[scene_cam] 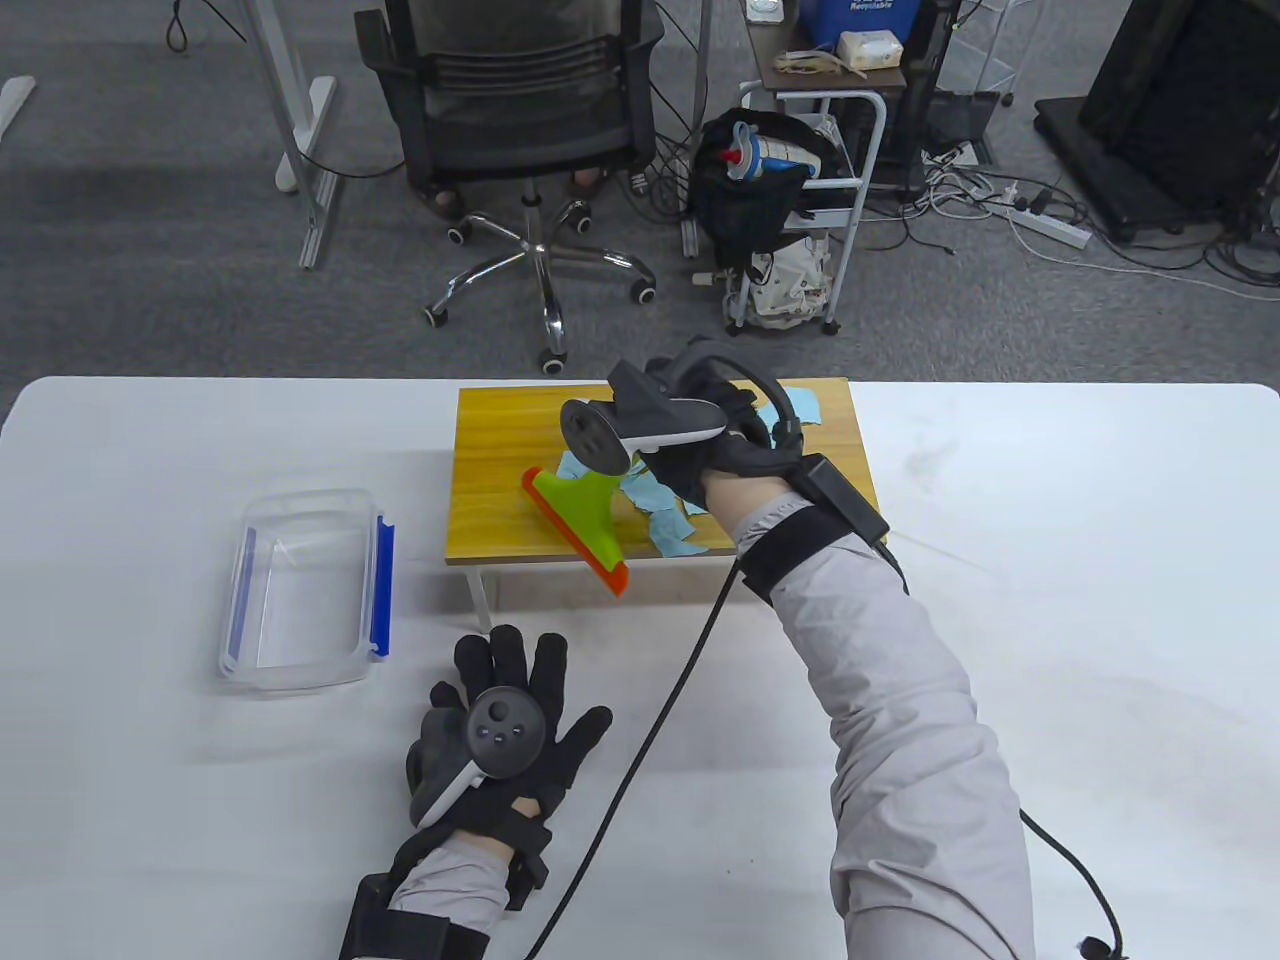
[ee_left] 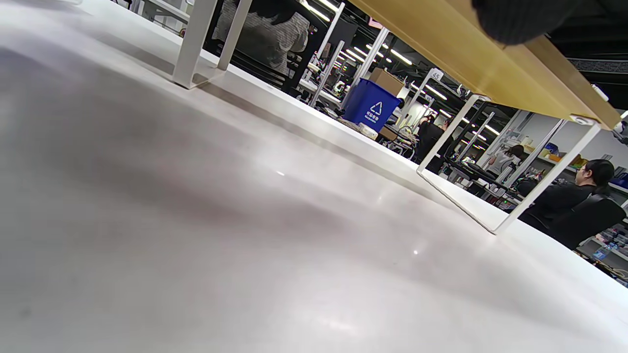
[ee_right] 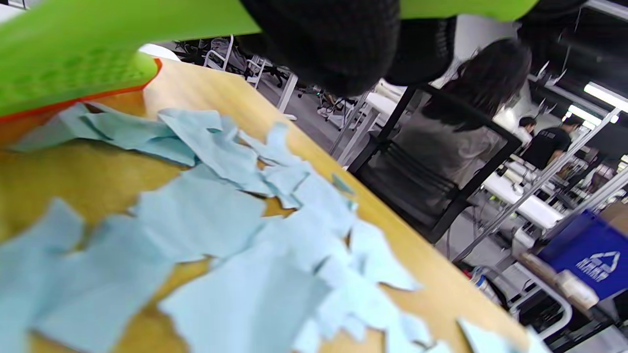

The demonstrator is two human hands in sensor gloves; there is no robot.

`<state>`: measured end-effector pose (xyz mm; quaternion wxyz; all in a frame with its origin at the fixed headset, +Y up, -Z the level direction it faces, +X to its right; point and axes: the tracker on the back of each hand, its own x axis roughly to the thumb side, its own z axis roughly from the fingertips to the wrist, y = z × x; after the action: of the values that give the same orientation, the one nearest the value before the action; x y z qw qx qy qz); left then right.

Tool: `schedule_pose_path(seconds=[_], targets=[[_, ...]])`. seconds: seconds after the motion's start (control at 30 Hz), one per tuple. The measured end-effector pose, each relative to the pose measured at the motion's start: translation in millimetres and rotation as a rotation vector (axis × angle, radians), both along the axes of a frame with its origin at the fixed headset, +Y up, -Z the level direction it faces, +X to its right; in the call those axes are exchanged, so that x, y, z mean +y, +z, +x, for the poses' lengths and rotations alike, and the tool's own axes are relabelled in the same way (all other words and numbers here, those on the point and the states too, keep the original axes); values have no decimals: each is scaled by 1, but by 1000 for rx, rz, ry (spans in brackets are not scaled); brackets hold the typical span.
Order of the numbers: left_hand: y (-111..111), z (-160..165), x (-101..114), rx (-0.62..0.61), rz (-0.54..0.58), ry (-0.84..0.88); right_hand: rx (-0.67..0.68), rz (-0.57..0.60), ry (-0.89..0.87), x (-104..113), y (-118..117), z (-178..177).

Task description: Scrape paper scraps from tabletop organizer into plastic storage box

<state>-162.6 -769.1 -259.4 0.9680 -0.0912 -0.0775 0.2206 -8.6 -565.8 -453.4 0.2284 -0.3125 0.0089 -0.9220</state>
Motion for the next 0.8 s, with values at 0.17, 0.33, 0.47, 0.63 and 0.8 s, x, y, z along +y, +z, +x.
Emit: schedule_pose_path(seconds=[0.17, 0.33, 0.47, 0.63, 0.8], targets=[[0, 0, 0, 1, 0, 0, 30, 99, 40, 3, -2, 6], [0, -1, 0, 3, 2, 2, -16, 120, 79, 8, -6, 13], [0, -1, 0, 1, -1, 1, -44, 111, -34, 19, -9, 18], [-1, -1, 0, 3, -1, 4, -236, 71, -200, 23, -21, 22], [-1, -1, 0, 3, 1, 9, -266, 78, -220, 2, -24, 12]])
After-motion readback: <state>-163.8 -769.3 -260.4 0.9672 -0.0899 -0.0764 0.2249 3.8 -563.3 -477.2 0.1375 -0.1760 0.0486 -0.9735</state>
